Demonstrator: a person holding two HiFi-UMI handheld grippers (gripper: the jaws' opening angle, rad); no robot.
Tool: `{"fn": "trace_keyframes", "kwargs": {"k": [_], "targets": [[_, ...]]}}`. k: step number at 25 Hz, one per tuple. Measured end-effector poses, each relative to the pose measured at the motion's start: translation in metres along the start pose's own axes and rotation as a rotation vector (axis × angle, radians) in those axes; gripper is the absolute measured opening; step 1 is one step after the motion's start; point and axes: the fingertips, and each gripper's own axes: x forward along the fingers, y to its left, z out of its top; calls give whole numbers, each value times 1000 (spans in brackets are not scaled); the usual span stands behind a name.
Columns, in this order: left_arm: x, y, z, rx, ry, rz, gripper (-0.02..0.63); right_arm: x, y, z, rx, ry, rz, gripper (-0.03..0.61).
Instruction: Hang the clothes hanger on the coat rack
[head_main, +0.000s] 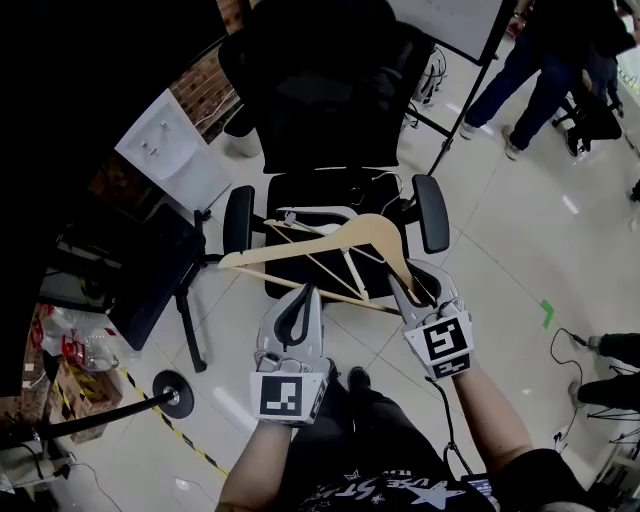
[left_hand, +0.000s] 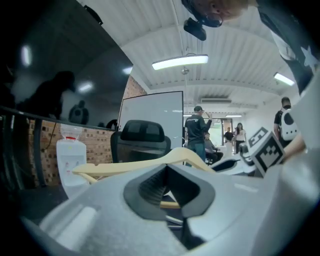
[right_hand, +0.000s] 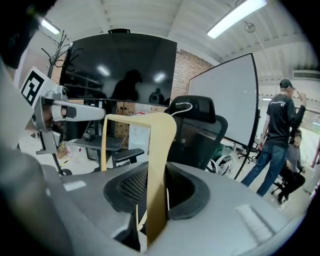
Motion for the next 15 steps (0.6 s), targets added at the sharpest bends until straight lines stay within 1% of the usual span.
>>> {"fn": "trace_keyframes", "kwargs": {"k": [4,9,12,15], "targets": [[-27,4,39,7,-26,61,5,-17,15,34,-39,-55,30,100],[-67,4,79,36,-66,108,5,-39,43,79,-85,-138,106,100],[-84,5,90,47,-79,150,5,-48,55,99,-87,-186,151,100],[-94,4,92,49,-89,183,5,-53,63,108,-105,-215,177,100]]}}
